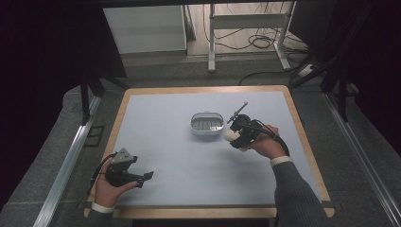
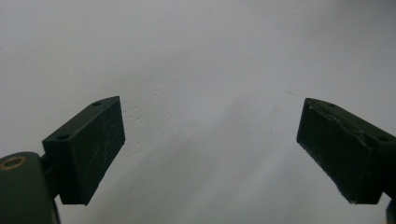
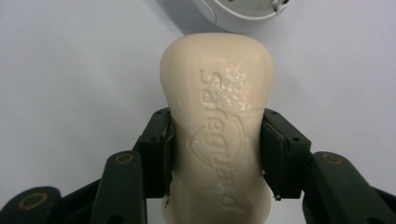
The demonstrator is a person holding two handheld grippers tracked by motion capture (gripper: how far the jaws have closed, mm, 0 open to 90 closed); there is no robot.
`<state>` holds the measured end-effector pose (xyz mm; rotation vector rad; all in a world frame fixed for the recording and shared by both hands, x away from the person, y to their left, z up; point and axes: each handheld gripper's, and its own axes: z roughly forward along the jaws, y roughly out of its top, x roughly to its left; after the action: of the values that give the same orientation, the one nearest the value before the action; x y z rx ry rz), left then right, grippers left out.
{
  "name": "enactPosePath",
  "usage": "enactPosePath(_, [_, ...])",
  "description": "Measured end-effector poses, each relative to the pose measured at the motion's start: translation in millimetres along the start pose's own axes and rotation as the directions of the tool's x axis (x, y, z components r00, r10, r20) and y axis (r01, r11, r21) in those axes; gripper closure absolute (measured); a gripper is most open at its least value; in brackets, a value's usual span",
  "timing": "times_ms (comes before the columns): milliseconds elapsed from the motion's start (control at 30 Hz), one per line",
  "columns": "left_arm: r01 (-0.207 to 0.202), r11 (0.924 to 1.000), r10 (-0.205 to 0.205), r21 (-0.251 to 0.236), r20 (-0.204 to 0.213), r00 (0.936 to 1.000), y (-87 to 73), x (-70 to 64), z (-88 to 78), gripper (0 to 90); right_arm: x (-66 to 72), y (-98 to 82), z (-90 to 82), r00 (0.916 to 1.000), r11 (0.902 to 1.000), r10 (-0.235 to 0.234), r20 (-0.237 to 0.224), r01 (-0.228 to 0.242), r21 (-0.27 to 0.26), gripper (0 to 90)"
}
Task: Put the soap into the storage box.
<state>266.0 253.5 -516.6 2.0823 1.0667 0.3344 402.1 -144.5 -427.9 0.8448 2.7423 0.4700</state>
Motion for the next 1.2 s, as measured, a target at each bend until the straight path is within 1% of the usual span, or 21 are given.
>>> enactPosePath(100, [0.002, 1.0000, -0.002, -0.003, 0.001, 1.0000, 0.0, -0.1, -0.5, 8.2, -1.5, 4.8, 2.5, 1.0000, 1.0000, 0.003, -0.003, -0.003, 0.003, 49.4])
enactPosePath(233, [0.003, 1.0000, -0.003, -0.005, 0.004, 1.0000, 0.1, 0.2, -0.6, 8.2, -1.9, 12.0, 4.9, 1.0000, 0.9999, -0.008, -0.003, 0.008, 0.009, 49.5])
enactPosePath(267, [0.002, 1.0000, -0.002, -0.004, 0.005, 1.0000, 0.2, 0.2, -0.3, 8.2, -2.1, 13.4, 5.0, 0.9999, 0.9999, -0.014, 0.002, 0.014, 0.008, 49.4])
enactPosePath(333, [0.002, 1.0000, -0.002, -0.004, 0.005, 1.0000, 0.2, 0.1, 0.0, 8.2, -2.9, 16.7, 5.3, 1.0000, 1.0000, -0.007, -0.006, 0.007, -0.001, 49.4])
enactPosePath(367, [0.002, 1.0000, -0.002, -0.004, 0.006, 1.0000, 0.2, 0.2, -0.1, 8.2, -3.2, 18.5, 6.0, 0.9999, 0.9999, -0.010, -0.001, 0.010, -0.005, 49.4])
enactPosePath(400, [0.002, 1.0000, -0.002, -0.005, 0.008, 1.0000, 0.2, 0.3, -0.3, 8.2, -2.8, 19.5, 6.4, 0.9999, 0.9999, -0.009, 0.007, 0.009, -0.005, 49.4])
enactPosePath(467, [0.008, 0.9998, -0.008, -0.016, 0.022, 0.9997, 0.6, 0.6, -1.2, 8.2, -3.5, 22.4, 8.7, 0.9998, 0.9998, -0.020, 0.000, 0.020, -0.006, 49.4])
enactPosePath(567, [0.004, 0.9999, -0.004, -0.011, 0.014, 0.9999, 0.5, 0.9, -0.4, 8.1, -3.8, 26.8, 11.3, 0.9997, 0.9997, -0.024, 0.007, 0.024, -0.001, 49.5])
enactPosePath(600, [0.003, 0.9999, -0.003, -0.011, 0.014, 0.9999, 0.4, 1.0, -0.3, 8.1, -4.9, 28.8, 12.1, 0.9995, 0.9995, -0.030, 0.004, 0.030, -0.004, 49.5])
enactPosePath(667, [0.005, 0.9999, -0.004, -0.014, 0.015, 0.9999, 0.7, 1.2, -0.4, 8.1, -5.9, 32.2, 12.6, 0.9997, 0.9996, -0.025, 0.000, 0.025, -0.010, 49.4])
enactPosePath(767, [0.003, 0.9999, -0.003, -0.012, 0.014, 0.9999, 0.5, 1.7, -0.5, 8.1, -6.6, 36.8, 14.1, 0.9989, 0.9989, -0.046, 0.007, 0.046, -0.009, 49.4])
enactPosePath(867, [0.003, 0.9999, -0.002, -0.016, 0.012, 0.9999, 0.6, 2.6, -1.2, 8.1, -7.8, 40.9, 16.3, 0.9992, 0.9991, -0.039, 0.008, 0.039, -0.016, 49.4])
enactPosePath(967, [0.000, 0.9999, 0.000, -0.012, 0.010, 0.9999, 0.6, 2.8, -0.8, 8.1, -8.8, 44.5, 19.7, 0.9990, 0.9989, -0.045, 0.003, 0.046, -0.013, 49.5])
enactPosePath(1067, [-0.004, 1.0000, 0.004, -0.008, 0.013, 0.9999, 0.7, 2.4, 0.7, 8.1, -9.4, 47.0, 20.3, 0.9990, 0.9989, -0.045, 0.005, 0.045, -0.012, 49.4])
enactPosePath(1200, [-0.004, 1.0000, 0.004, -0.005, 0.010, 0.9999, 0.9, 2.1, 2.1, 8.1, -10.8, 50.8, 19.2, 0.9988, 0.9985, -0.049, 0.004, 0.049, -0.024, 49.4])
